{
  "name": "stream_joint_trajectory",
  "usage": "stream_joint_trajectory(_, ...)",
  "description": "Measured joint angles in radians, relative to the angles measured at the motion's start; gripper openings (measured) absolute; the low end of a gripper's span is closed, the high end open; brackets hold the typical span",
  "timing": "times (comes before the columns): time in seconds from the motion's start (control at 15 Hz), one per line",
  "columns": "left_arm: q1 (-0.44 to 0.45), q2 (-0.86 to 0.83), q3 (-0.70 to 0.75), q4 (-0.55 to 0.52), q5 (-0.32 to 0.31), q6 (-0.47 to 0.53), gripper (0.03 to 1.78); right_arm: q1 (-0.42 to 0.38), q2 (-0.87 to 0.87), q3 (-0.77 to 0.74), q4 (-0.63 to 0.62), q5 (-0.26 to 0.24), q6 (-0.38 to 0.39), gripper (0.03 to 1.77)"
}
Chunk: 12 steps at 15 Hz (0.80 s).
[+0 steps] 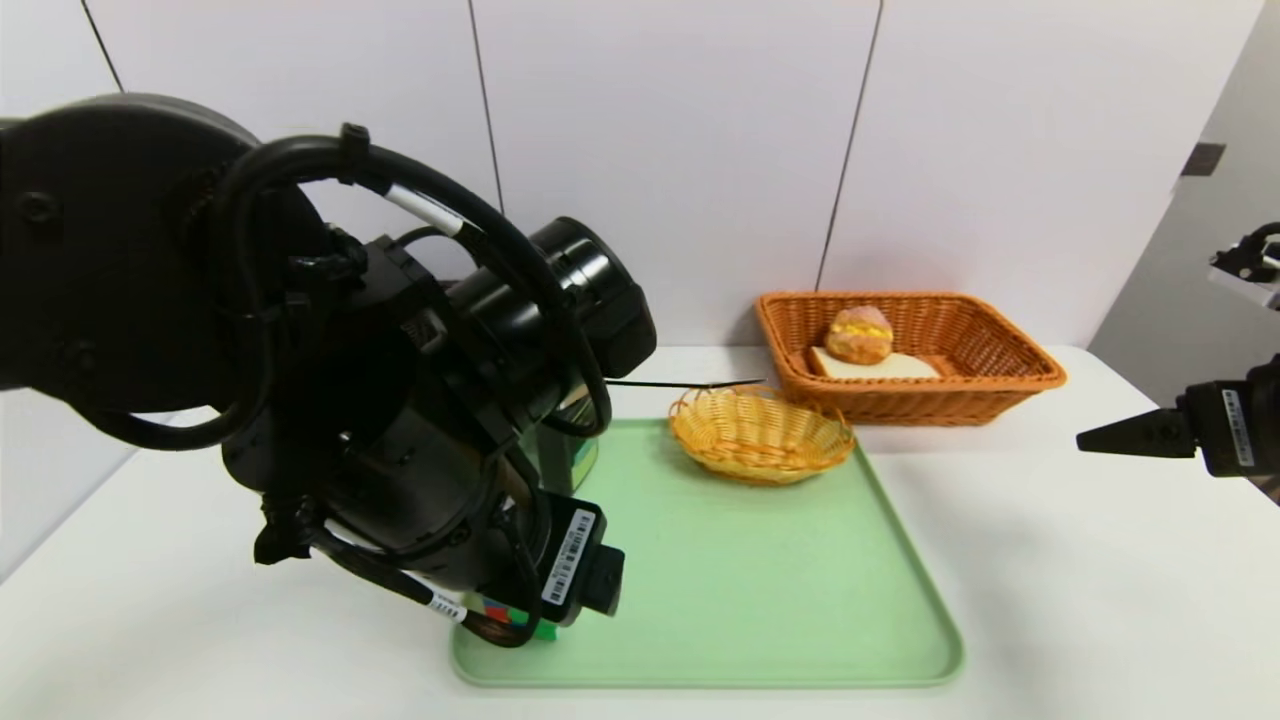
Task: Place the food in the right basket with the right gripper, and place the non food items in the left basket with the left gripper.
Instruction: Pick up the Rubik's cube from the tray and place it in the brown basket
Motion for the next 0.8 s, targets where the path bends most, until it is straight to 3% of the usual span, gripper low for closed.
stream_joint_trajectory(0.33, 0.003, 0.041, 0.004, 0.026, 0.065, 0.045, 1.69, 0.0, -0.001, 0.012, -0.002, 0.002, 0.0, 1.71)
stream_joint_trajectory(0.8, 0.071, 0.117, 0.006, 0.015, 0.066, 0.056, 1.69, 0.011, -0.005, 0.023, -0.002, 0.002, -0.002, 1.71)
